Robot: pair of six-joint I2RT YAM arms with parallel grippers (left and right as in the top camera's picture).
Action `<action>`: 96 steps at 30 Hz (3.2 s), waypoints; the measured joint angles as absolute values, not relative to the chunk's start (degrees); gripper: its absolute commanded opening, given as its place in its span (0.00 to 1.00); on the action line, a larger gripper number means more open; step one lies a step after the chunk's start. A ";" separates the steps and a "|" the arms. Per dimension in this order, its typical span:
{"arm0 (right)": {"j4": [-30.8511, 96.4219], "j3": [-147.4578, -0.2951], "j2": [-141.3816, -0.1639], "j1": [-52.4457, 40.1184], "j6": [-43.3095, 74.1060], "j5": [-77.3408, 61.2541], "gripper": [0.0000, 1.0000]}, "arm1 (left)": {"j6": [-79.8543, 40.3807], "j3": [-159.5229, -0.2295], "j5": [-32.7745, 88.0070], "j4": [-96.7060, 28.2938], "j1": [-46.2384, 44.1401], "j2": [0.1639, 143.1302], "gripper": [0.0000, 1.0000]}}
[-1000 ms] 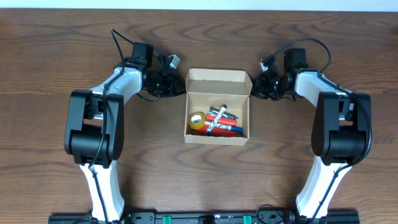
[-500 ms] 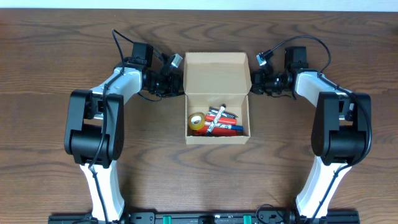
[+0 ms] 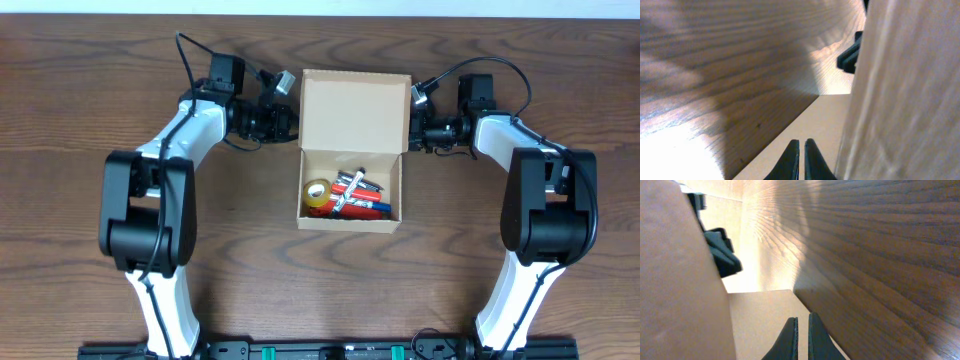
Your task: Pack container
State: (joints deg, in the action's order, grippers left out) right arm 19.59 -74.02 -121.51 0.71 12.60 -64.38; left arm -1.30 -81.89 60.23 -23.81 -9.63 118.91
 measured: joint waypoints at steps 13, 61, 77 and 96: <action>19.59 -74.02 -121.51 0.71 12.38 -65.47 0.01 | -1.06 -83.00 58.48 -23.90 -10.63 112.14 0.06; 62.81 -92.92 -96.97 -26.94 9.96 -8.05 0.01 | -6.02 -56.62 0.01 -51.86 -6.42 73.08 0.12; 73.58 -92.82 -96.07 -43.33 24.80 -3.22 0.01 | -9.02 -52.88 -0.03 -52.05 -6.42 69.43 0.13; 65.19 -76.90 -95.81 -42.15 28.18 -0.12 0.01 | -9.04 -52.88 -0.01 -52.51 -6.42 69.43 0.14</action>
State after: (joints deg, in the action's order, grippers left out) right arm 65.19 -76.90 -95.81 -42.15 28.18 -0.12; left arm -9.04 -52.88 -0.01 -52.51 -6.42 69.43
